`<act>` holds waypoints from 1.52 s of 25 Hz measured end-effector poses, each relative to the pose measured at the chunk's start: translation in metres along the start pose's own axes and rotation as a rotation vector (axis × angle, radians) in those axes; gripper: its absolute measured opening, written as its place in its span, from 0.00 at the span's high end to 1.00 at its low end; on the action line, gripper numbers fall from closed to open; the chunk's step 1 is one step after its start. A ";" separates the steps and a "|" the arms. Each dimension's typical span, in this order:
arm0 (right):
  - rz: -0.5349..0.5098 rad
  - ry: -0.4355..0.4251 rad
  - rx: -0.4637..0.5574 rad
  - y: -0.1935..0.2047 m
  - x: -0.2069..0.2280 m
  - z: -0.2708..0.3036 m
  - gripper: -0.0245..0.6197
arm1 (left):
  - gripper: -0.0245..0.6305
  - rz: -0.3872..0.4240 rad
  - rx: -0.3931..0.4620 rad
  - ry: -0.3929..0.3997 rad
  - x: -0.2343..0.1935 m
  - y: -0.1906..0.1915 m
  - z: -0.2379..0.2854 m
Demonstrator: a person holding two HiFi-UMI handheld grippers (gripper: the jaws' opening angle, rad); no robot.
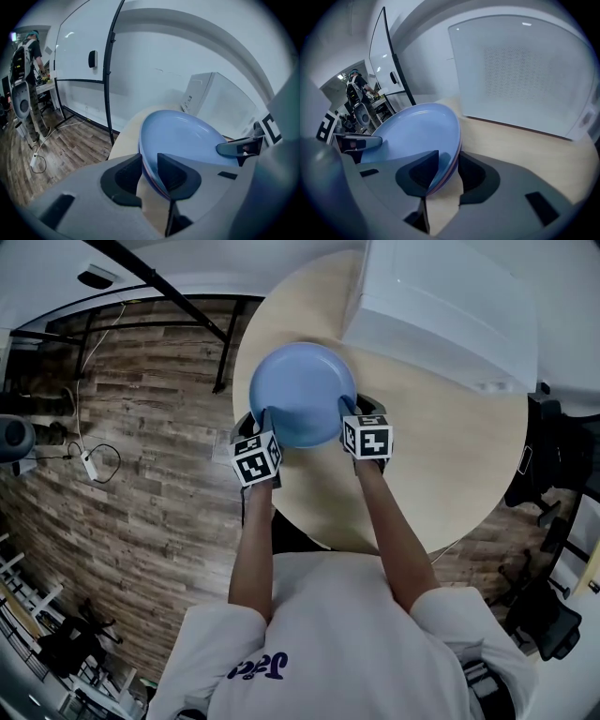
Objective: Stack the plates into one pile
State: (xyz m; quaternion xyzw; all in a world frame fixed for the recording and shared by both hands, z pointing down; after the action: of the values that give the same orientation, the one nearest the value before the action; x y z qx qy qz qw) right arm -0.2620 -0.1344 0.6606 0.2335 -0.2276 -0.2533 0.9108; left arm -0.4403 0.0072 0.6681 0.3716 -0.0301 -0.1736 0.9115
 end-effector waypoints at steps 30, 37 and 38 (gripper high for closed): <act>-0.129 0.054 0.446 -0.049 0.004 -0.131 0.62 | 0.61 0.346 0.299 0.059 0.097 -0.091 -0.064; -0.064 0.155 0.671 -0.073 0.043 -0.236 0.82 | 0.74 0.433 0.486 0.162 0.189 -0.156 -0.118; -0.056 0.175 0.695 -0.077 0.049 -0.251 0.85 | 0.76 0.443 0.511 0.179 0.204 -0.165 -0.125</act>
State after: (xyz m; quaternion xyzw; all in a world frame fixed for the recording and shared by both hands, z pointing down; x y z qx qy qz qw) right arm -0.1177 -0.1434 0.4362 0.5563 -0.2146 -0.1645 0.7858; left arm -0.2749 -0.0877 0.4489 0.5860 -0.0726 0.0746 0.8036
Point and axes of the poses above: the fingertips, and each gripper's own axes: z forward along the fingers, x to its right, y out of its underside, the point moved 3 cm from there along -z, backward along the fingers, and after that the axes turned 14 degrees about z, right-handed, at the moved point
